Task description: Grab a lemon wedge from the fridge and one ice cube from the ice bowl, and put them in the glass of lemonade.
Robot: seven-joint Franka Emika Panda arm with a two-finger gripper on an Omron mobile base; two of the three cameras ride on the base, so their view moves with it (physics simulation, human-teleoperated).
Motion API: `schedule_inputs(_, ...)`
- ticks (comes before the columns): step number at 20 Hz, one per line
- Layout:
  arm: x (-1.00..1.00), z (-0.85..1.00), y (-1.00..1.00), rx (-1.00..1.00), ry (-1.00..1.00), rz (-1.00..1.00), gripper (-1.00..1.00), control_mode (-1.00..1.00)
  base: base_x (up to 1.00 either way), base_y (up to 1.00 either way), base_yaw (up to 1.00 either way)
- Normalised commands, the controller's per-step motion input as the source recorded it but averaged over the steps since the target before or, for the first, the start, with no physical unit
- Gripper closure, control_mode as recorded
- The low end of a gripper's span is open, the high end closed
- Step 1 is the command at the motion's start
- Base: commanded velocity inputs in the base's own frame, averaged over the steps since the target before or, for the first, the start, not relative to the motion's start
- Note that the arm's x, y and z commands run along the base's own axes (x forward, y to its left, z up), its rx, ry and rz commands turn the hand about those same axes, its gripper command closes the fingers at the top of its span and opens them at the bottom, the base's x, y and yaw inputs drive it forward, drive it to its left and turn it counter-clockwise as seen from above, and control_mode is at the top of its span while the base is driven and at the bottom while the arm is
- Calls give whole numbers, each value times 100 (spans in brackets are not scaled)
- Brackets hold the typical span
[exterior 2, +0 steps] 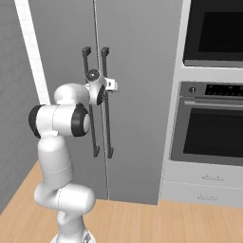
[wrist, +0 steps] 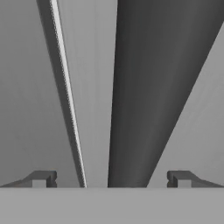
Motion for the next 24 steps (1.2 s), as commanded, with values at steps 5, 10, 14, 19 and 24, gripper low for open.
schedule_inputs(5,11,0,0,0,0,0,100,-100,0,0,0)
schedule_inputs(10,10,0,-1,0,4,0,100,-100,0,0,0)
schedule_inputs(14,26,2,-41,0,5,-1,100,-100,0,0,0)
schedule_inputs(19,11,0,-98,1,4,-7,100,-100,0,0,0)
schedule_inputs(24,-8,0,-100,9,0,-10,100,-100,0,0,0)
